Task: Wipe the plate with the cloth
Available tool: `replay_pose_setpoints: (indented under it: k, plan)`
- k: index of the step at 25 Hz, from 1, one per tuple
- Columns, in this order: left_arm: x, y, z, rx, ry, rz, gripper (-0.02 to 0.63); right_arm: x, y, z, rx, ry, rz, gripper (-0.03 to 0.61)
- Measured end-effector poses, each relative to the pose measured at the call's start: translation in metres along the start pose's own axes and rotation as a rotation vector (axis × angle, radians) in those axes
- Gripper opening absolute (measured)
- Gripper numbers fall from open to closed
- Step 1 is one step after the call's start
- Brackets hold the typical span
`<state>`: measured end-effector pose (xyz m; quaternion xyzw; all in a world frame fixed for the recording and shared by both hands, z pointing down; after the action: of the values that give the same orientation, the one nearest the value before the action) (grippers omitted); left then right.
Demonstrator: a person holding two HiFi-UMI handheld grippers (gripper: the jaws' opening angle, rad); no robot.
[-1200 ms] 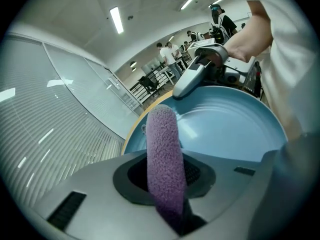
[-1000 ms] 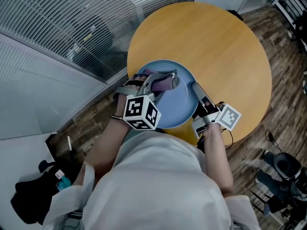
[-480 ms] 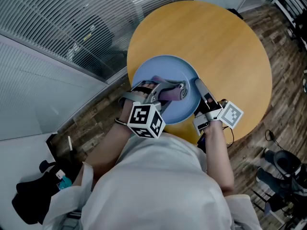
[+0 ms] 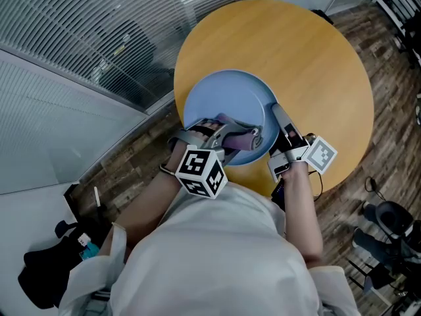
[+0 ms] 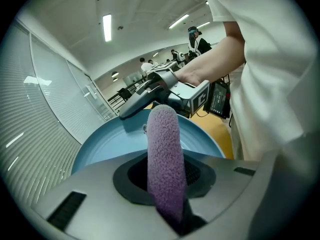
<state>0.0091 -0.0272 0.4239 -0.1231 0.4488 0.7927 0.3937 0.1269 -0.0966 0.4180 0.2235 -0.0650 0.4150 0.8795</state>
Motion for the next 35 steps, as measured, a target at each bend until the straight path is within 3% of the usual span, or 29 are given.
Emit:
replay_pose_setpoints:
  k: [11, 18, 26, 35]
  plan:
    - [0.014, 0.01, 0.031, 0.056, 0.182, 0.011, 0.083, 0.005, -0.003, 0.001, 0.033, 0.011, 0.02, 0.121]
    - [0.032, -0.008, 0.018, 0.26, 0.246, 0.101, 0.083, 0.009, -0.002, 0.009, 0.001, 0.01, 0.035, 0.12]
    - [0.038, -0.003, -0.007, 0.306, 0.139, 0.092, 0.083, 0.008, -0.001, 0.01, 0.062, 0.036, -0.019, 0.117]
    - [0.051, 0.024, -0.046, 0.482, -0.088, 0.101, 0.083, 0.013, -0.002, 0.017, 0.153, 0.087, -0.089, 0.11]
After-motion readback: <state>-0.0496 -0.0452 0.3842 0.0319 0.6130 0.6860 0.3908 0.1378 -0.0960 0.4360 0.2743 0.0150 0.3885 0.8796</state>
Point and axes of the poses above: the fingertips, and each gripper's own axes: x backward along the fingers, z to its right, y out of its underside, the point moved 4 cm from there along x, backward along the fingers, and after that the axes turned 13 degrees about -y, right-handed, at the moved point
